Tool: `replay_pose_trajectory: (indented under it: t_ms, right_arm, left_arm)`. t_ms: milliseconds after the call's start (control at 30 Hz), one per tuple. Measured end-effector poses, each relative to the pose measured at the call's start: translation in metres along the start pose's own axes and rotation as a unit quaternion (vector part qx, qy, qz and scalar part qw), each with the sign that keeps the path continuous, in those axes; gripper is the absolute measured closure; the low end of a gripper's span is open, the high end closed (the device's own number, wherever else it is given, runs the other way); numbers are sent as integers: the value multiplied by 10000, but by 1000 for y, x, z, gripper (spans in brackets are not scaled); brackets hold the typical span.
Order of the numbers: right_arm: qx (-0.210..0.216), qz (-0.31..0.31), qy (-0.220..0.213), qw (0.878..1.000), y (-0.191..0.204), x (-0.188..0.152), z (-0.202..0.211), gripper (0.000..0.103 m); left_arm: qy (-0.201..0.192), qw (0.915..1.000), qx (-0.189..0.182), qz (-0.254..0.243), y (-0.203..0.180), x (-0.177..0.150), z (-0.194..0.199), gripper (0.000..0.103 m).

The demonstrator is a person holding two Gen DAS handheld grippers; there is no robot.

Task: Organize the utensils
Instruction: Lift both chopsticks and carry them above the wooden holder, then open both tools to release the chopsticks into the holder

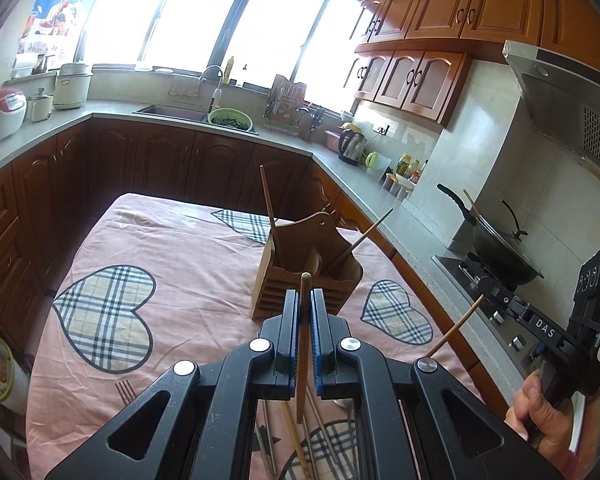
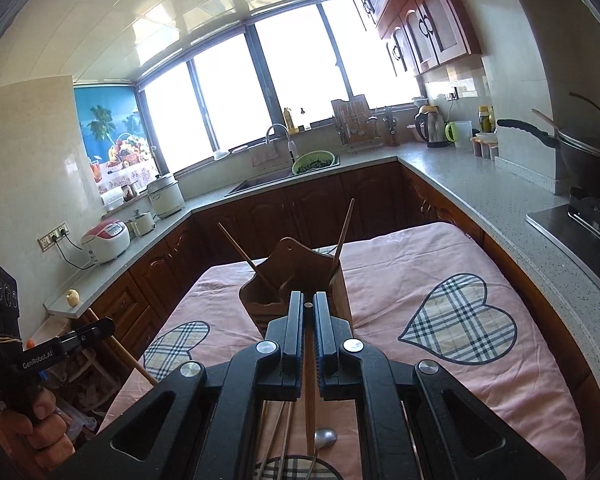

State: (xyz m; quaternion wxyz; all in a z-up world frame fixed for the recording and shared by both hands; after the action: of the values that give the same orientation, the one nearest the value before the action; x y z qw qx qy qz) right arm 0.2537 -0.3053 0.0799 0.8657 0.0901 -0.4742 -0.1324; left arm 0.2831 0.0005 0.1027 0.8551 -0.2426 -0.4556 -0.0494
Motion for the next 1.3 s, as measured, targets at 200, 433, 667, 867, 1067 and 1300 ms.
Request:
replay_pose_trajectory:
  t_ms: [200,433,667,867,1067,1300]
  right_arm:
    - [18,-79,-245,9997,-1,19,-4,99]
    - [35,-227,-721,9971,-1,56,-6,99]
    - [76,-382,-1161,9925,-2,99,-19,99]
    - [14,-471,-1416,9888,-9,124,-39,99]
    - [-82,-651,-1458,9871,-23,125,-73,99]
    - [-158,-788,-1279,9885,-39,98,-118,99]
  left_arm:
    - [-244,9997,-23,4,3,20,-6,99]
    - [-604,9982,-65,-12,8,52,-21,99]
    - [-1045,9945,25,8,19,84,-46,99]
    - [-1332,9909,84,157,32,101,-81,99]
    - [-1333,9899,184,436,52,93,-134,99]
    - [-1074,9912,247,733,69,75,-207,99]
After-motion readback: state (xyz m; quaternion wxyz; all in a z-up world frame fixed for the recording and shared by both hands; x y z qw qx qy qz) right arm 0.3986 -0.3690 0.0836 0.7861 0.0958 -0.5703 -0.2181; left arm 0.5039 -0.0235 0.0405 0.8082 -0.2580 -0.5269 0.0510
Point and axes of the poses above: each gripper's, at about its wrist camera, not at the fingertips, and z roughly against the way its jaws point, y to its left, x to its top, the point moved 8 cm from there along -z, roughly the way its jaws point, and after that the axes turned 2 degrees about -x, right-handed, at the moved point
